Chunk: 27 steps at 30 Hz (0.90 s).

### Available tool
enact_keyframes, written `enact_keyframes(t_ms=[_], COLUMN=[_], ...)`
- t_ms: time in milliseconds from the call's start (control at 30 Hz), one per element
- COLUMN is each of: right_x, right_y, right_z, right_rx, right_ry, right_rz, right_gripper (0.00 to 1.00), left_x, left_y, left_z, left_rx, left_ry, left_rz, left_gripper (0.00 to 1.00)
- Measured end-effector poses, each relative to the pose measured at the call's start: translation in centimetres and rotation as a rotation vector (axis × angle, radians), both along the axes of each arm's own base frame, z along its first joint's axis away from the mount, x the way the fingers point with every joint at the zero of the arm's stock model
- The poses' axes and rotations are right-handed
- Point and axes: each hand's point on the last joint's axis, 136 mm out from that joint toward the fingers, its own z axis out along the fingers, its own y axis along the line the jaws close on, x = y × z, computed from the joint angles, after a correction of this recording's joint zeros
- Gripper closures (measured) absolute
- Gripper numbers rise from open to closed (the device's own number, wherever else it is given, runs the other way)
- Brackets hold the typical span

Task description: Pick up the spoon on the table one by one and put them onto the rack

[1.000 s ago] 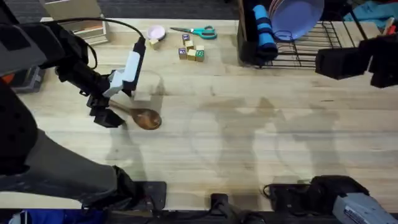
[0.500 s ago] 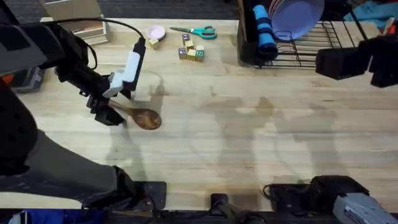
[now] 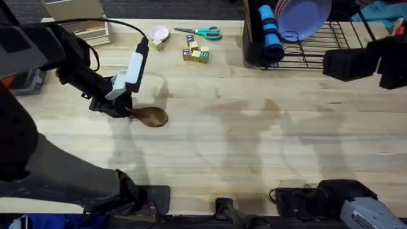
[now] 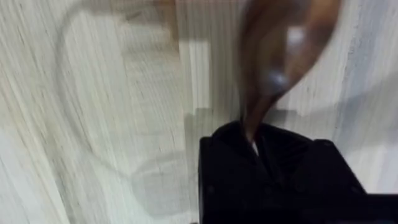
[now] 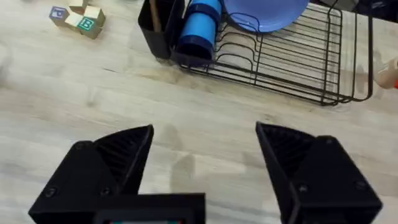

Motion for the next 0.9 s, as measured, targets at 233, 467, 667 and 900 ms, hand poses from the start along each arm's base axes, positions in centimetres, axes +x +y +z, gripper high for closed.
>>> enact_keyframes(t_ms=[233, 467, 667, 900], right_x=[0.03, 0.03, 0.03, 0.03], right_y=[0.0, 0.0, 0.0, 0.0], right_z=[0.05, 0.05, 0.05, 0.05], right_rx=[0.0, 0.0, 0.0, 0.0], right_ry=[-0.002, -0.002, -0.002, -0.003], right_rz=[0.0, 0.0, 0.0, 0.0], right_gripper=[0.005, 0.005, 0.005, 0.005], left_x=[-0.01, 0.02, 0.04, 0.15], left_y=[-0.02, -0.22, -0.39, -0.48], left_z=[0.01, 0.06, 0.1, 0.18], left_rx=[-0.001, -0.016, -0.039, -0.052], left_ry=[0.0, -0.003, -0.01, -0.01], left_rz=[0.001, 0.005, 0.016, 0.031], left_gripper=[0.945, 0.953, 0.958, 0.958])
